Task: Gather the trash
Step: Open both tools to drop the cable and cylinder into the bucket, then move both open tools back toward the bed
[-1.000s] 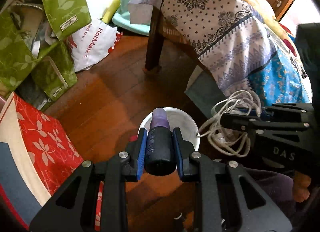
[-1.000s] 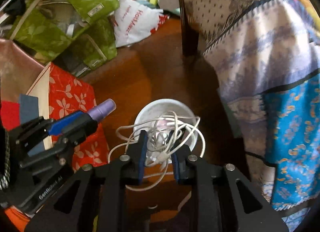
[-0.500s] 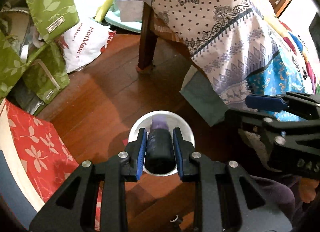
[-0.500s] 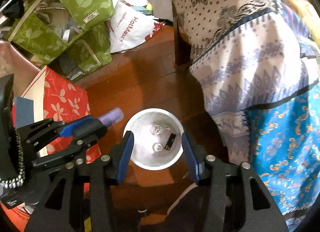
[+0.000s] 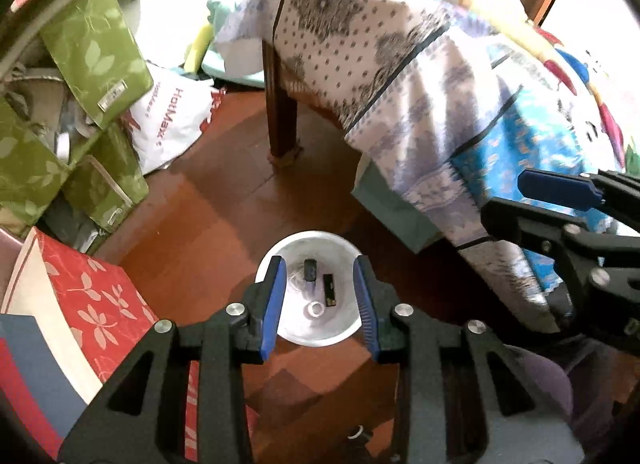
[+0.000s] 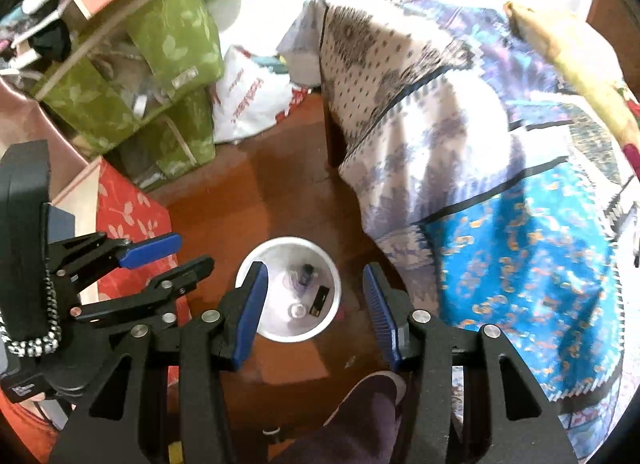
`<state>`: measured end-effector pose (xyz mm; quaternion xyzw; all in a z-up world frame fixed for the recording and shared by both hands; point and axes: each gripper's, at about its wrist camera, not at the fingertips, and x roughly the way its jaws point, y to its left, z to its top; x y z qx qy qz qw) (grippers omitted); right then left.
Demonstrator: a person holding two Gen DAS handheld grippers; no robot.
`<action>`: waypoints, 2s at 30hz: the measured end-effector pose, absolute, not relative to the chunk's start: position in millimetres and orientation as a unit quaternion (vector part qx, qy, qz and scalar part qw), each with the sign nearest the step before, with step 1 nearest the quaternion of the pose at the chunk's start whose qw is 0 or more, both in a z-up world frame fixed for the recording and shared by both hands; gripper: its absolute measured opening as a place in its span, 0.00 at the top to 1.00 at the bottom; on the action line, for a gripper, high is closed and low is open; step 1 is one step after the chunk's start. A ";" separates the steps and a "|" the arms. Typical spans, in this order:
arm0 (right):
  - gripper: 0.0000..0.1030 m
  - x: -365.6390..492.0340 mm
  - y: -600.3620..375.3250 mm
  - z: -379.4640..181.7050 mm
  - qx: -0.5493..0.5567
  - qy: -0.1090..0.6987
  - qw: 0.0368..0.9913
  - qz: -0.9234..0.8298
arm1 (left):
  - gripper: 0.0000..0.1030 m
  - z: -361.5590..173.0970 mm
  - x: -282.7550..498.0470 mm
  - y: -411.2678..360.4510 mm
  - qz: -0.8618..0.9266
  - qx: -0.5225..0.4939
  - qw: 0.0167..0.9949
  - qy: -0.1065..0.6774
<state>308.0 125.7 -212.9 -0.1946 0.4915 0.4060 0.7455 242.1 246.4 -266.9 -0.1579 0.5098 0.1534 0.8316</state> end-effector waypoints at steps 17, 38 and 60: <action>0.56 290.2 16.9 -97.2 -0.111 0.381 0.831 0.389 | 0.67 -126.5 218.6 166.6 0.131 -0.111 0.903 0.395; 0.39 294.5 -162.5 -27.4 -0.033 0.213 0.949 0.232 | 0.62 -62.6 275.7 24.5 0.014 -0.074 0.946 0.316; 0.34 379.7 -269.6 -119.4 -0.016 0.326 0.939 0.111 | 0.49 -131.9 411.9 -56.5 -0.057 -0.035 0.921 0.384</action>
